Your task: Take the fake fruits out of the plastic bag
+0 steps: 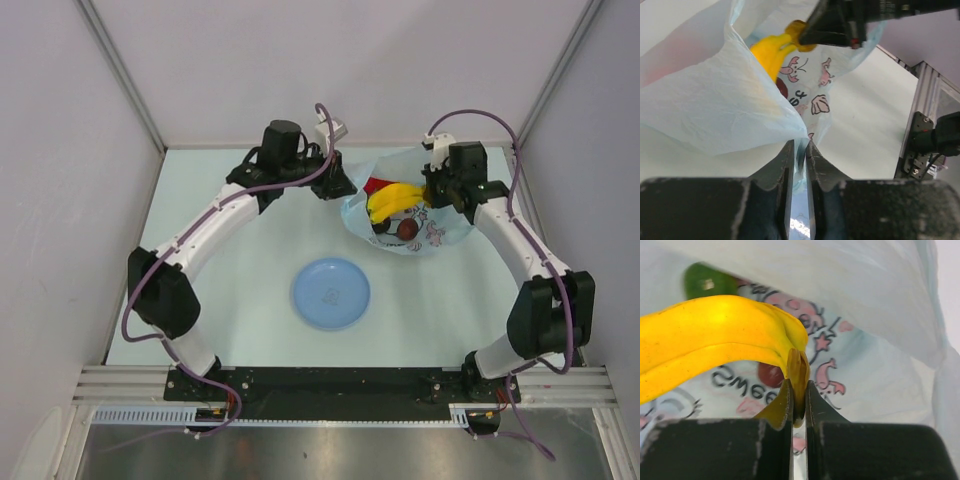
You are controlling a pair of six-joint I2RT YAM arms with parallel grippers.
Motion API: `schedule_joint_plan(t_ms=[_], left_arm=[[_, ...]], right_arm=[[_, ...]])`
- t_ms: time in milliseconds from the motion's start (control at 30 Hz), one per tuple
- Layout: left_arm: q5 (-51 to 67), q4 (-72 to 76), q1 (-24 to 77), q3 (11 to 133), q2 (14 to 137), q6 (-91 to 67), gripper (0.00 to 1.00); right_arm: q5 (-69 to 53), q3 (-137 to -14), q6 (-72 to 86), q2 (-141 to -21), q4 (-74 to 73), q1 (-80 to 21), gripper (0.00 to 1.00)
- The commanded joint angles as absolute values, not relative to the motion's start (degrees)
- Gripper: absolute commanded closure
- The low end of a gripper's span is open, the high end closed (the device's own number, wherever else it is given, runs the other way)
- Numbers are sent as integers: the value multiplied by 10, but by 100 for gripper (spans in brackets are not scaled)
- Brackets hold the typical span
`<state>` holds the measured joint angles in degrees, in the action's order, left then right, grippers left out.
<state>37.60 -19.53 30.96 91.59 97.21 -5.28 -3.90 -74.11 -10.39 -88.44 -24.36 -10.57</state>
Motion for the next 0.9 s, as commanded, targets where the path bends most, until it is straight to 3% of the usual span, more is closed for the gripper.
schedule_joint_plan(t_ms=[0, 100, 200, 400, 633, 733, 867], left_arm=[[330, -205, 313, 962, 981, -25, 77], [316, -210, 313, 970, 982, -20, 67], [296, -227, 313, 983, 977, -2, 51], [306, -274, 309, 1002, 956, 61, 28], [394, -324, 239, 1044, 928, 13, 22], [524, -334, 182, 1016, 904, -48, 12], [574, -399, 168, 988, 883, -34, 12]], right_arm=[[-141, -765, -136, -836, -315, -120, 100], [-169, -765, -167, -819, -354, -140, 100], [-179, -757, -172, -788, -366, -154, 100], [-219, -720, -114, -663, -280, -183, 100], [-161, -641, -109, -619, -186, -316, 100], [-83, -591, -122, -611, -97, -344, 100], [-44, -584, -121, -628, -21, -352, 100]])
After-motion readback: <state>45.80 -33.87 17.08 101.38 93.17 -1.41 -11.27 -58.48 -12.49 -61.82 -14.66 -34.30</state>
